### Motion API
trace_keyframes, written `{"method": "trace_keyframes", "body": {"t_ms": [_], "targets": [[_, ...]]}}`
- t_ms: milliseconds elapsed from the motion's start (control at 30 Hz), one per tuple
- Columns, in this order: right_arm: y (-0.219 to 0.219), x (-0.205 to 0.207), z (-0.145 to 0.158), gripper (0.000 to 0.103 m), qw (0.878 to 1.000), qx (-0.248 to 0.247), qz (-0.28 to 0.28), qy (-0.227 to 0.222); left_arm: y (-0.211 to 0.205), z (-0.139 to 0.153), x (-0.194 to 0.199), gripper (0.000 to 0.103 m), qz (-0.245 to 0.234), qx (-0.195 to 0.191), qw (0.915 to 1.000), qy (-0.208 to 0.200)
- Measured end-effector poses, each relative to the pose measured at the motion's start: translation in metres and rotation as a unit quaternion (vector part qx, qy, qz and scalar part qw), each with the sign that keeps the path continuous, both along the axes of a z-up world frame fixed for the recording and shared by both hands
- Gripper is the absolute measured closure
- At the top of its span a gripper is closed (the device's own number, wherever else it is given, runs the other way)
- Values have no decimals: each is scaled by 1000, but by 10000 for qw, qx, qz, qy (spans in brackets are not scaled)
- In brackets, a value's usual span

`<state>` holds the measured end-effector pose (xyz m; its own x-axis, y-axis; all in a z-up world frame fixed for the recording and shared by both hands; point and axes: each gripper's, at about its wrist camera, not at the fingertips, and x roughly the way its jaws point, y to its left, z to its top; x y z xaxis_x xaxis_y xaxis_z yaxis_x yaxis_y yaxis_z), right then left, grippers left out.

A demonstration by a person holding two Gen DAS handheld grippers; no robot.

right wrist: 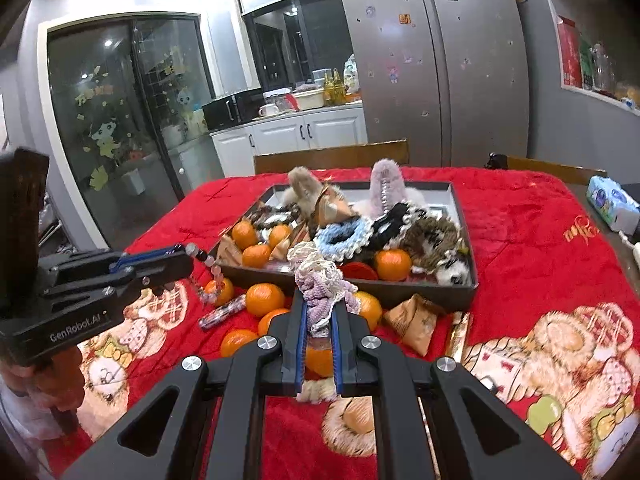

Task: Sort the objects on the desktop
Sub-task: 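Carry the scrunchie and bracelet with both grippers over the dark tray box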

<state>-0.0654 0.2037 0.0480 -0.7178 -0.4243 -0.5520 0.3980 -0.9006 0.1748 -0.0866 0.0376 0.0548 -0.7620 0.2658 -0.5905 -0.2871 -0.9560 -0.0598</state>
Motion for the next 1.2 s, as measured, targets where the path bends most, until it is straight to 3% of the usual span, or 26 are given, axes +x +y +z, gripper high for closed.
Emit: {"method": "trace_keyframes", "body": {"t_ms": [367, 700, 1033, 1133, 1200], "targets": [[14, -26, 29, 93, 9995, 2, -266, 140, 30, 28, -46, 93, -268, -12, 9996, 93], [23, -72, 58, 93, 9986, -8, -344, 397, 47, 56, -117, 93, -402, 174, 9988, 234], [23, -135, 47, 93, 9986, -371, -268, 257, 33, 23, -201, 93, -15, 830, 9961, -310], [26, -148, 38, 93, 9980, -542, -255, 214, 32, 5, -203, 93, 13, 794, 9962, -364], [24, -154, 29, 93, 9989, -394, -228, 66, 36, -6, -203, 93, 31, 533, 9977, -407]]}}
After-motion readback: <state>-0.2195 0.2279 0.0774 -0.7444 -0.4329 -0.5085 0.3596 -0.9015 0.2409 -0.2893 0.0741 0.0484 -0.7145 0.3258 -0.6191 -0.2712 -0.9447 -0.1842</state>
